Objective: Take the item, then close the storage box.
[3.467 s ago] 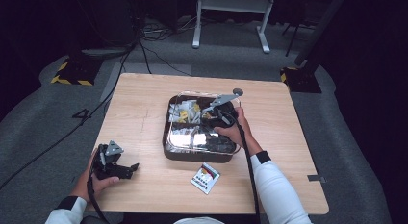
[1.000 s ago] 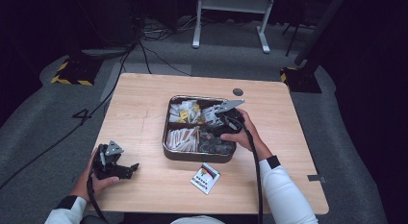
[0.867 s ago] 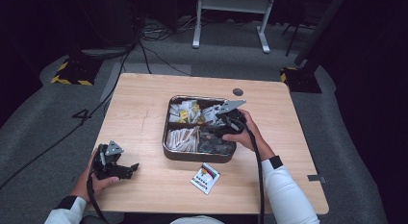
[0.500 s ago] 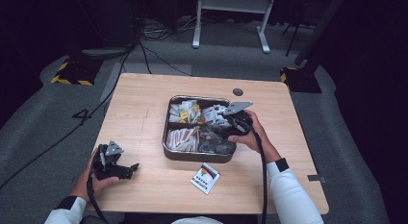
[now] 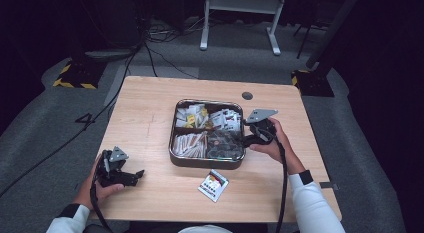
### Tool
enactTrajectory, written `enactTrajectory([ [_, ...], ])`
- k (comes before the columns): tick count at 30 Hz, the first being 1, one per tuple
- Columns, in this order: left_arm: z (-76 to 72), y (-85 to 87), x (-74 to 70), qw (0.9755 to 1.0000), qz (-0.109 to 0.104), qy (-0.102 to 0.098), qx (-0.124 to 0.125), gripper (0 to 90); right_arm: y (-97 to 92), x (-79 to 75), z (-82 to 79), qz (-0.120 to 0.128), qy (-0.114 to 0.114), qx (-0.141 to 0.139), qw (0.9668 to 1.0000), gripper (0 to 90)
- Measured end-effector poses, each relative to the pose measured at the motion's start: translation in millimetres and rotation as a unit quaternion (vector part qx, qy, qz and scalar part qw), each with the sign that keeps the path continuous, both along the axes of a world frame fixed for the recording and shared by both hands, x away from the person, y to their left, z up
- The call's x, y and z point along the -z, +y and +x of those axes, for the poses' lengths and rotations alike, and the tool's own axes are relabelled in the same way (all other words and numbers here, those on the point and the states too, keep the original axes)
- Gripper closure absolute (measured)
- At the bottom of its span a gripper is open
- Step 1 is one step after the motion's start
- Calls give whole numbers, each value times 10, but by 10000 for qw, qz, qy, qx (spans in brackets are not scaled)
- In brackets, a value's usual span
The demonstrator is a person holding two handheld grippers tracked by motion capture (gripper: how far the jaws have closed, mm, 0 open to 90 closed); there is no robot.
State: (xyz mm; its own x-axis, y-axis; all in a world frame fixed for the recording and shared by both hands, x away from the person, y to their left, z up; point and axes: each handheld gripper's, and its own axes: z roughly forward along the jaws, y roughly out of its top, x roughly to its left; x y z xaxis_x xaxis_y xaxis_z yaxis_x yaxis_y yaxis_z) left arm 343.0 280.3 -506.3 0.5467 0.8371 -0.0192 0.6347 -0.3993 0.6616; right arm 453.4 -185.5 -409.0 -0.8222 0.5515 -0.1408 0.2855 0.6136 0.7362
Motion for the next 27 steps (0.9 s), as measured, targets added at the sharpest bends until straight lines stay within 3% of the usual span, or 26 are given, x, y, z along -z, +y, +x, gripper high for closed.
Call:
enactTrajectory([
  [27, 0, -3, 3, 10000, -23, 6, -8, 4, -581, 76, -313, -420, -185, 521, 9976, 252],
])
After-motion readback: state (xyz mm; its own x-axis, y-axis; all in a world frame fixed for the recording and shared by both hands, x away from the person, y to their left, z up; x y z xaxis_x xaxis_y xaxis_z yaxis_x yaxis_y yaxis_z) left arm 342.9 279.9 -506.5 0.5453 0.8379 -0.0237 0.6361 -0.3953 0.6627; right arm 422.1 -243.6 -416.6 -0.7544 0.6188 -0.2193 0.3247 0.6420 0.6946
